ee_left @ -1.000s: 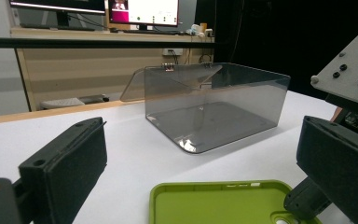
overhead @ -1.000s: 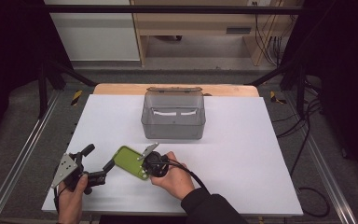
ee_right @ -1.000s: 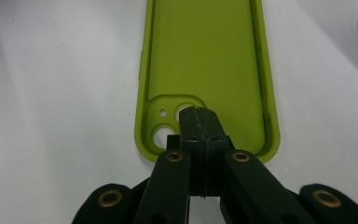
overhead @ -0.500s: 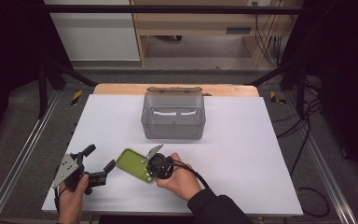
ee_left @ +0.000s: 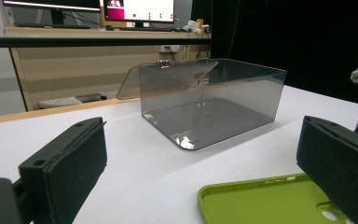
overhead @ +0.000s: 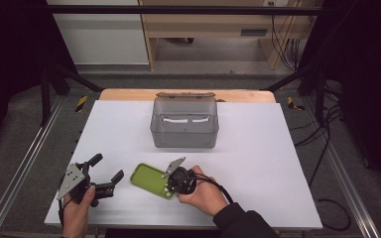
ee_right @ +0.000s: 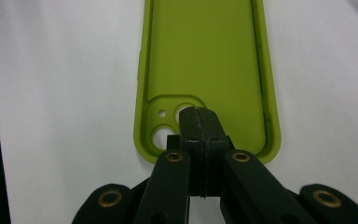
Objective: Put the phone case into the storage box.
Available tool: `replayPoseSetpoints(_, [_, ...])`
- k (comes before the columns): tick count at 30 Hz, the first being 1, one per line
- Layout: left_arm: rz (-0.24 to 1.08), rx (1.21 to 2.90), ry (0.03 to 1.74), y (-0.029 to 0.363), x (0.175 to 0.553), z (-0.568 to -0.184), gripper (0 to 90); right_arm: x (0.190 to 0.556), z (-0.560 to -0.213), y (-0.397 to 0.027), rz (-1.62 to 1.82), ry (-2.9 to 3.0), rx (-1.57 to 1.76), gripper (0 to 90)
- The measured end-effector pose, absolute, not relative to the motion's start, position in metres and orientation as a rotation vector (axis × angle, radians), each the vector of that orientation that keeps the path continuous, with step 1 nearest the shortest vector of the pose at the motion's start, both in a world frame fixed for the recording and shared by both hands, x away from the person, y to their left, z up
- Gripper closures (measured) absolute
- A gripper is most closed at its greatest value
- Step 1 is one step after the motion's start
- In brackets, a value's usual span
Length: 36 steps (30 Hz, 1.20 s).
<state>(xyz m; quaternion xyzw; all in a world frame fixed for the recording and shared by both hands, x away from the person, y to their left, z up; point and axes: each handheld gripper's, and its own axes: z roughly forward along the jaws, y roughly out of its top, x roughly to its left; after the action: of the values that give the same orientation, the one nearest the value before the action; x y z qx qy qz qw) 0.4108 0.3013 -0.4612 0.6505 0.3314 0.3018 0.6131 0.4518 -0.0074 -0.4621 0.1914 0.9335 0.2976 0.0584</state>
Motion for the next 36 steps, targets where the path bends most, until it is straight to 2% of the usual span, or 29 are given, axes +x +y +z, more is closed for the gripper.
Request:
replayPoseSetpoints(24, [0.697,1.526,0.750,0.299,0.410,-0.462,1.3,0.455,-0.462,-0.056,0.870,2.803,0.548,90.0])
replayPoseSetpoints(36, [0.697,1.534,0.746,0.297,0.410,-0.462,1.3,0.472,-0.462,-0.076,0.879,2.741,0.606,90.0])
